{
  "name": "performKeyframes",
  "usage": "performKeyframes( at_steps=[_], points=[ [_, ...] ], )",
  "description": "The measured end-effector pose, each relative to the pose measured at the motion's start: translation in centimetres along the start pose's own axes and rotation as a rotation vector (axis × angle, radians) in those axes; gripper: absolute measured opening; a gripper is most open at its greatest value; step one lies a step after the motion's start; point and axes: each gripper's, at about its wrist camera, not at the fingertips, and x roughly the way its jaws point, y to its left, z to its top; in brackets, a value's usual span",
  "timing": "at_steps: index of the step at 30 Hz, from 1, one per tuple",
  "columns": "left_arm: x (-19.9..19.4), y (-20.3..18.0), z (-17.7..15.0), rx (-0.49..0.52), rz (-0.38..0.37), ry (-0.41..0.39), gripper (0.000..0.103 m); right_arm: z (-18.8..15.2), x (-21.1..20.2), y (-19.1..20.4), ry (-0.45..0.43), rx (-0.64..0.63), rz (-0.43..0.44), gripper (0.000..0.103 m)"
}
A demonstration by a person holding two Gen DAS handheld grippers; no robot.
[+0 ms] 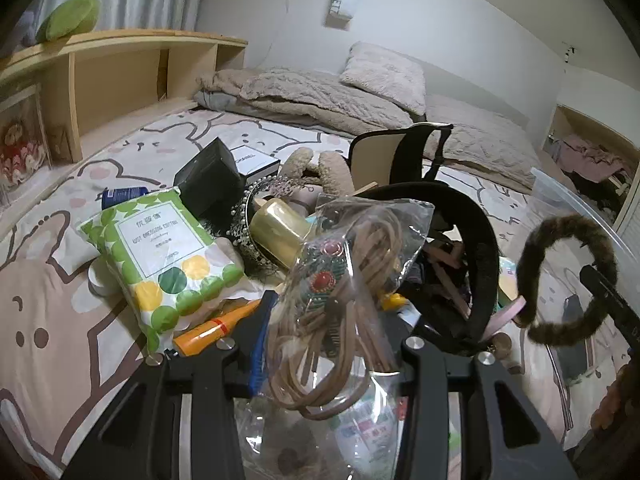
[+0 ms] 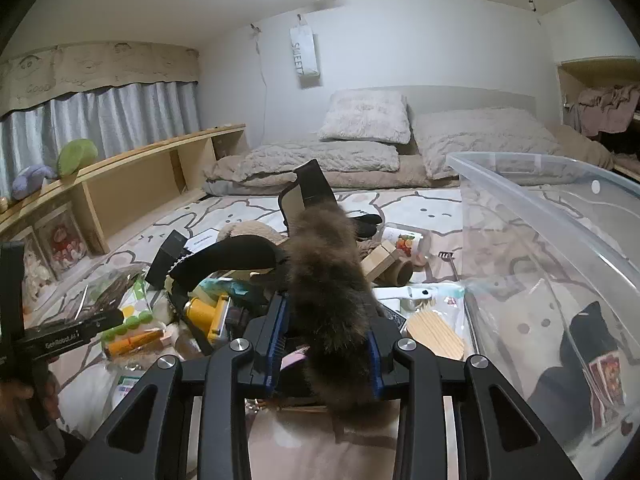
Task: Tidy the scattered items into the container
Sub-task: 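Lift clear cord bag with left gripper while right gripper lifts brown fur strip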
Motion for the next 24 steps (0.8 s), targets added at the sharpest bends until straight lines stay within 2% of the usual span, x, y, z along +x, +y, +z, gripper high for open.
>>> performKeyframes(
  at_steps=[8, 16, 19, 24],
  points=[
    [-1.2, -2.1, -0.9, 0.033, -0.038, -0.002, 0.042, -1.0, -0.9, -0.1, 0.020, 0.013, 0.006, 0.024],
    [-1.9, -4.0, -1.7, 0.064, -0.075, 0.006, 0.042, -1.7, -2.1, 0.9, 0.054, -0.070, 0.016, 0.023],
    [-2.0, -4.3, -1.8, 0.071, -0.086, 0.005, 0.042, -1.9, -2.6, 1.7, 0.100, -0.116, 0.061, 0.023],
    [-2.1, -4.4, -2.0, 0.073, -0.094, 0.002, 0.042, -2.3, -4.4, 3.3, 0.200, -0.123, 0.216, 0.023]
  ],
)
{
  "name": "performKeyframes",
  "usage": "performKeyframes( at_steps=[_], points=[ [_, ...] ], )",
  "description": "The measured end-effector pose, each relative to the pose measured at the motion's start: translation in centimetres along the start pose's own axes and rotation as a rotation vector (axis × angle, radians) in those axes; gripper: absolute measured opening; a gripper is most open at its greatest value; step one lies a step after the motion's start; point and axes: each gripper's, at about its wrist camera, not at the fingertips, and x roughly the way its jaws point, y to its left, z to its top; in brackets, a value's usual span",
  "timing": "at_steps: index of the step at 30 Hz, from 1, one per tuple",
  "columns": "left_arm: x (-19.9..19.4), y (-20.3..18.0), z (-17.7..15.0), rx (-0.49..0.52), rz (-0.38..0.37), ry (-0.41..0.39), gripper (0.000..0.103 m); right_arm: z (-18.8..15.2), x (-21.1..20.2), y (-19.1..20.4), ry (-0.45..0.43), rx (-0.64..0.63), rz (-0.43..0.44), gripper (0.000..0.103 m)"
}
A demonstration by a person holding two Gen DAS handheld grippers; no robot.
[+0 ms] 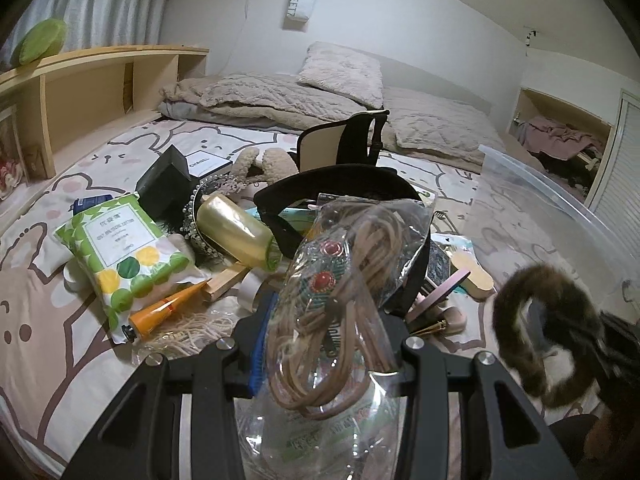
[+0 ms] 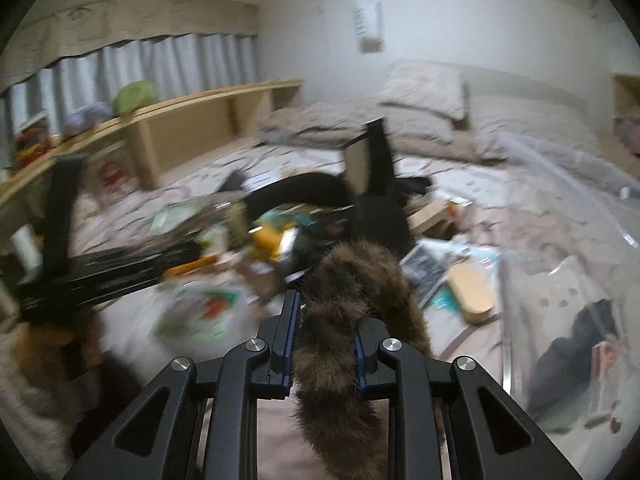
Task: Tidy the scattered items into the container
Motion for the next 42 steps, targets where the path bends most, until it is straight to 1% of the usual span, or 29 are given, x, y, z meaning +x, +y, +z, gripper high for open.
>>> performKeyframes(
  at_steps=[2, 5, 7, 9, 12, 17, 23, 27, 32, 37, 38, 39, 40, 41, 42],
  points=[
    [0.0, 0.0, 0.0, -0.002, -0.003, -0.001, 0.042, -0.1, -0.5, 0.6, 0.031, 0.018, 0.065, 0.023],
    [-0.1, 0.0, -0.1, -0.003, -0.008, -0.005, 0.042, -0.3, -0.5, 1.2, 0.074, 0.035, 0.129, 0.023],
    [-0.1, 0.1, -0.1, -0.004, -0.013, -0.005, 0.042, -0.5, -0.2, 1.5, 0.100, 0.040, 0.144, 0.023],
    [-0.1, 0.2, -0.1, -0.006, -0.016, -0.006, 0.042, -0.7, 0.4, 1.4, 0.126, 0.029, 0.113, 0.023],
    [-0.2, 0.3, -0.1, -0.010, -0.017, -0.007, 0.042, -1.1, 1.3, 0.3, 0.172, 0.023, 0.034, 0.023],
    [-0.1, 0.8, -0.2, -0.019, -0.017, -0.008, 0.042, -1.8, 1.5, -1.5, 0.221, 0.008, -0.073, 0.023],
    [0.1, 0.8, -0.3, -0.017, -0.026, 0.002, 0.042, -3.1, 1.7, -3.4, 0.304, 0.008, -0.152, 0.023],
    [0.2, 0.8, -0.3, -0.018, -0.032, 0.005, 0.042, -3.8, 2.3, -3.9, 0.350, 0.017, -0.157, 0.023],
    [0.2, 1.0, -0.3, -0.023, -0.034, 0.004, 0.042, -3.8, 4.5, -2.1, 0.371, 0.000, -0.119, 0.023],
    [0.1, 1.5, -0.4, -0.033, -0.033, 0.001, 0.042, -5.2, 7.3, -0.7, 0.407, -0.001, -0.102, 0.024],
    [0.1, 1.6, -0.4, -0.037, -0.033, 0.001, 0.042, -5.5, 7.7, -0.8, 0.416, 0.015, -0.094, 0.033],
    [0.1, 1.8, -0.4, -0.041, -0.034, 0.001, 0.042, -5.8, 7.9, -0.9, 0.424, 0.033, -0.089, 0.048],
    [0.1, 2.0, -0.5, -0.046, -0.035, 0.002, 0.042, -6.0, 8.0, -1.0, 0.430, 0.047, -0.088, 0.084],
    [0.1, 2.1, -0.5, -0.051, -0.037, 0.003, 0.042, -6.3, 8.1, -1.1, 0.434, 0.057, -0.090, 0.100],
    [0.1, 2.2, -0.5, -0.054, -0.039, 0.003, 0.042, -6.4, 8.0, -1.1, 0.434, 0.060, -0.094, 0.100]
  ],
)
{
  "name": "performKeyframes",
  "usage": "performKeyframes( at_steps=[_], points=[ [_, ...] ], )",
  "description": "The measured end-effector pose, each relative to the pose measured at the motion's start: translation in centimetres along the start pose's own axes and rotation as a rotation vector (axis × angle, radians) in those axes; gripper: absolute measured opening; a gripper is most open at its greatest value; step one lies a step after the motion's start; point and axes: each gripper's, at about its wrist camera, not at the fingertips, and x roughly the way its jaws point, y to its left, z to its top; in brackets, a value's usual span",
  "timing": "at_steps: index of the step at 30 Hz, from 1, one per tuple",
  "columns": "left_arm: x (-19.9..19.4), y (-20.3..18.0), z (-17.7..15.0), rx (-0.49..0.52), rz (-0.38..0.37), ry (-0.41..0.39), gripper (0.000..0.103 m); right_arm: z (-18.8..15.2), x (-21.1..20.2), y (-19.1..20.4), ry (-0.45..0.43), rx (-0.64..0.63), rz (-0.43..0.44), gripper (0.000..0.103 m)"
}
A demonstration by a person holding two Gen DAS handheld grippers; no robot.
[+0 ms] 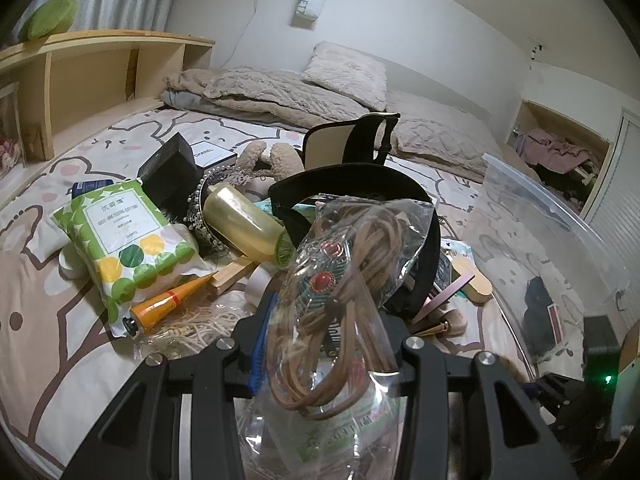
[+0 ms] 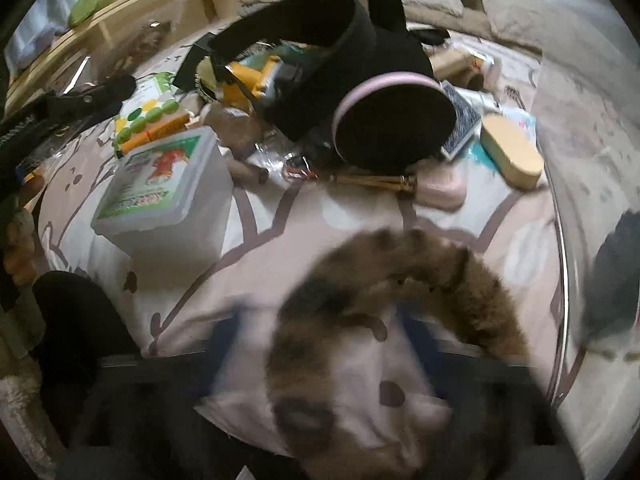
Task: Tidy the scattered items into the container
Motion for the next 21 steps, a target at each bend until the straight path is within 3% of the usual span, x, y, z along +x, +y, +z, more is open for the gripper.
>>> performKeyframes(
  at_steps=[5, 11, 15, 17, 21],
  points=[
    [0.0, 0.2, 0.0, -0.005, -0.007, 0.000, 0.042, -0.4, -0.6, 0.0, 0.010, 0.027, -0.050, 0.100],
    [0.0, 0.2, 0.0, -0.012, -0.008, 0.002, 0.042, -1.8, -2.2, 2.1, -0.040, -0.033, -0.103, 0.098],
    [-0.1, 0.3, -0.1, -0.014, -0.011, 0.000, 0.042, -2.8, -1.9, 4.5, -0.054, -0.109, -0.146, 0.078],
    [-0.1, 0.3, 0.0, -0.013, -0.009, 0.001, 0.042, -3.2, -1.1, 5.6, -0.048, -0.163, -0.206, 0.060],
    [0.0, 0.4, -0.1, -0.014, -0.008, 0.001, 0.042, -3.7, 0.2, 6.2, -0.026, -0.212, -0.278, 0.047]
  ],
)
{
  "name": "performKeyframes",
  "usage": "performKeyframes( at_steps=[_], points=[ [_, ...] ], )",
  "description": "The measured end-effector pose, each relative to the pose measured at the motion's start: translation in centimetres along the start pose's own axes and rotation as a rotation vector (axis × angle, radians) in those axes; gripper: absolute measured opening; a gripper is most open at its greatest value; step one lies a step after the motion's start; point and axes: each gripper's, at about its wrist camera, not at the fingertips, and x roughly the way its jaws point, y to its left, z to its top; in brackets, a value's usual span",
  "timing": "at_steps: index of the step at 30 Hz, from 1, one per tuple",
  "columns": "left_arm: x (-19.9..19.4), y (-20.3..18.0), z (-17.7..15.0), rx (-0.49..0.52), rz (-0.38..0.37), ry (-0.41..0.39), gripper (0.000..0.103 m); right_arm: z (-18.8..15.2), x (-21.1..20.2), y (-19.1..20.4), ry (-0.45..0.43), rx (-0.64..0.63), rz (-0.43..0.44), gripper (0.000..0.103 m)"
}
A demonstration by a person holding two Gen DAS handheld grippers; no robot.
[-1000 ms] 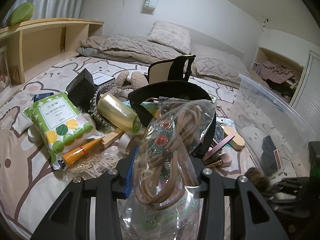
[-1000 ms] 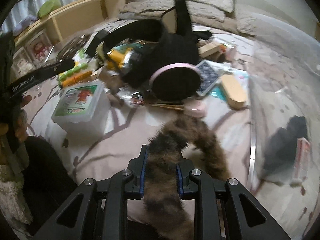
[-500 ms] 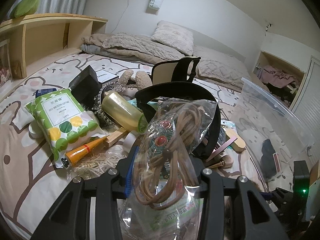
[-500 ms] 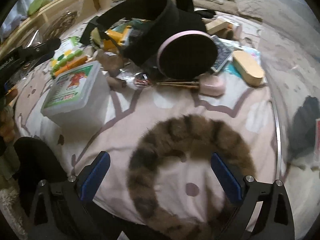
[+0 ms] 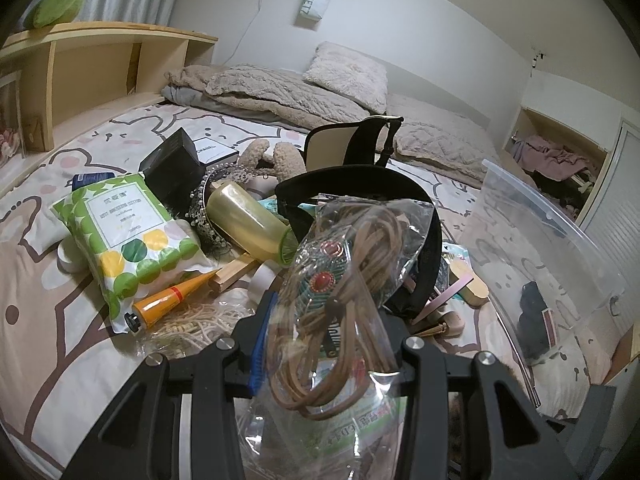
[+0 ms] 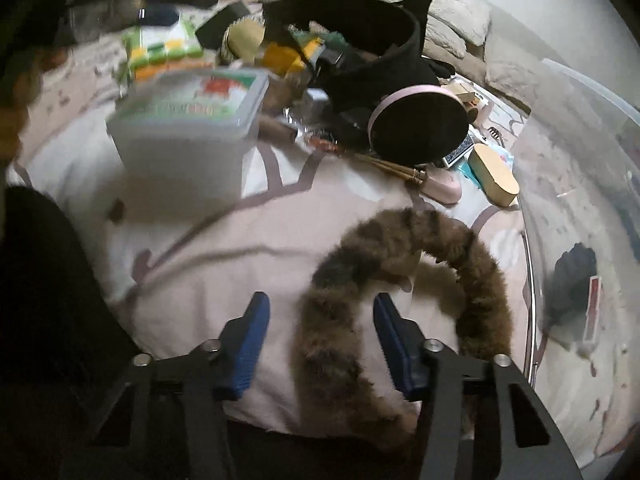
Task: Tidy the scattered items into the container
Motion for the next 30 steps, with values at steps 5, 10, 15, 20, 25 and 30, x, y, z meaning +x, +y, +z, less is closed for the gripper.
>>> performKeyframes(
  at_steps=[5, 10, 15, 20, 25, 30],
  points=[
    [0.0, 0.0, 0.0, -0.002, -0.002, 0.001, 0.042, -0.5, 0.7, -0.3, 0.019, -0.010, -0.025, 0.021],
    [0.0, -0.1, 0.0, -0.005, -0.001, -0.002, 0.042, 0.3, -1.1, -1.2, -0.048, 0.039, 0.082, 0.017],
    [-0.1, -0.2, 0.0, -0.013, 0.000, -0.012, 0.042, 2.1, -3.2, -3.3, -0.115, 0.198, 0.339, 0.016],
    [0.0, -0.5, -0.3, -0.017, 0.002, -0.012, 0.042, 3.7, -4.0, -5.9, -0.155, 0.385, 0.627, 0.016],
    [0.2, -0.6, -0.4, -0.017, -0.001, -0.011, 0.042, 3.3, -2.4, -9.8, -0.158, 0.657, 0.905, 0.016],
    [0.6, -1.1, -0.3, -0.010, -0.002, -0.005, 0.042, 1.6, -0.4, -12.8, -0.113, 0.761, 0.821, 0.017]
  ],
)
